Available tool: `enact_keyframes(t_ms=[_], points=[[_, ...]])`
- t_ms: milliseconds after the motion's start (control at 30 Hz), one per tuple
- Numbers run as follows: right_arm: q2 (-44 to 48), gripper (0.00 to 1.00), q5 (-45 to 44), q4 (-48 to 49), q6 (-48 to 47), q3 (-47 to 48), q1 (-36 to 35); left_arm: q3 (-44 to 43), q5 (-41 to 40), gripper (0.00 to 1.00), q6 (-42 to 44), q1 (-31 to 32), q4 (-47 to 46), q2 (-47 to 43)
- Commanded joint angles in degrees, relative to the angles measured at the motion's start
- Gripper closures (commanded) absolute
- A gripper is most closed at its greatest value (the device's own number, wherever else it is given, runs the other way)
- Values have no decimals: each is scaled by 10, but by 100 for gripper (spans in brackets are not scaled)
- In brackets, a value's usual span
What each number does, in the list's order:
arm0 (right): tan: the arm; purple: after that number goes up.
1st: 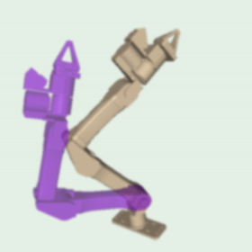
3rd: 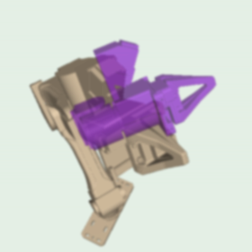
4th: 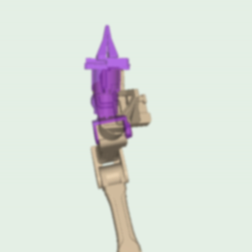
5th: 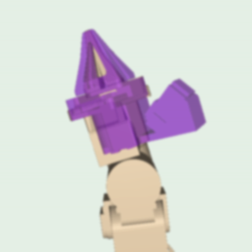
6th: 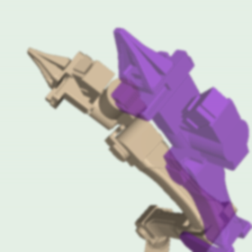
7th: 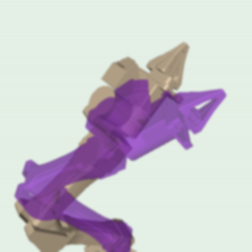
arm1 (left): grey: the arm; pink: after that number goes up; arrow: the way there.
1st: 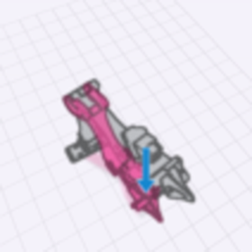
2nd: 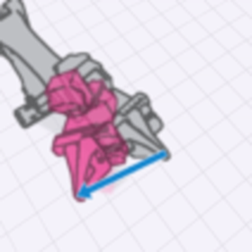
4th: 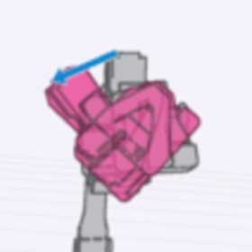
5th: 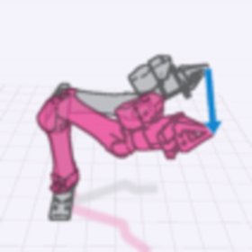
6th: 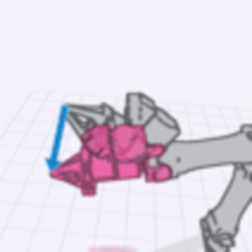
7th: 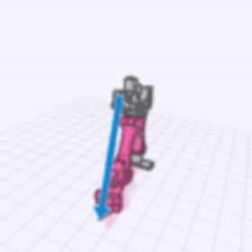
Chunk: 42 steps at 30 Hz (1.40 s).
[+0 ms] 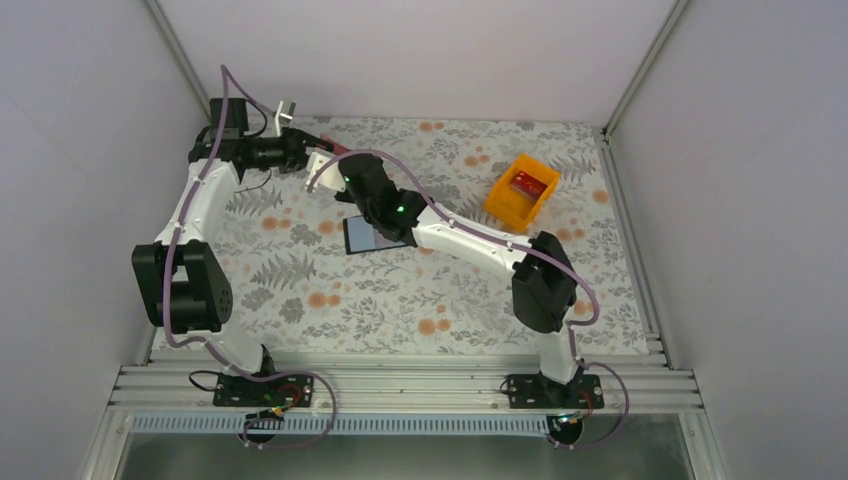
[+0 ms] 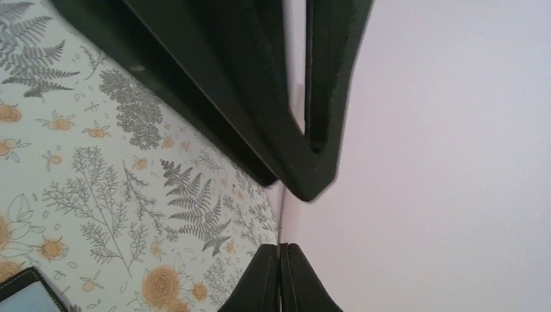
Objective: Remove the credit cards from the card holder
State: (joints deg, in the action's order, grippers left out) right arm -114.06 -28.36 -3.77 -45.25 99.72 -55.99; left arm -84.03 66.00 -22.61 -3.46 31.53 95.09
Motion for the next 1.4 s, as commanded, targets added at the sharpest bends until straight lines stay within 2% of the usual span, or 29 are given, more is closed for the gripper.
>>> enact_keyframes(t_ms=[0, 100, 133, 267, 400, 600, 700, 833, 1033, 1367], points=[[17, 96, 3, -3, 15, 10, 19, 8, 37, 54, 12, 6, 13, -22], [37, 96, 44, -41, 37, 5, 41, -5, 26, 7, 34, 5, 29, -17], [44, 96, 58, -56, 42, 2, 50, -12, 17, 1, 49, 4, 36, -15], [75, 96, 97, -138, 48, -27, 95, -28, -20, 0, 93, -11, 54, -5], [118, 96, 124, -203, 38, -91, 178, -40, -55, 0, 164, -22, 82, 11], [212, 96, 152, -173, -59, -256, 312, -10, -93, 0, 252, -22, 104, 22], [235, 96, 165, -138, -96, -303, 376, 5, -102, 0, 276, -22, 106, 24], [221, 96, 184, -117, -120, -312, 435, 11, -100, 0, 284, -22, 102, 29], [145, 96, 179, -104, -138, -286, 480, -2, -90, 0, 287, -22, 112, 45], [81, 96, 143, -63, -159, -267, 501, -4, -101, 0, 295, -21, 115, 49]])
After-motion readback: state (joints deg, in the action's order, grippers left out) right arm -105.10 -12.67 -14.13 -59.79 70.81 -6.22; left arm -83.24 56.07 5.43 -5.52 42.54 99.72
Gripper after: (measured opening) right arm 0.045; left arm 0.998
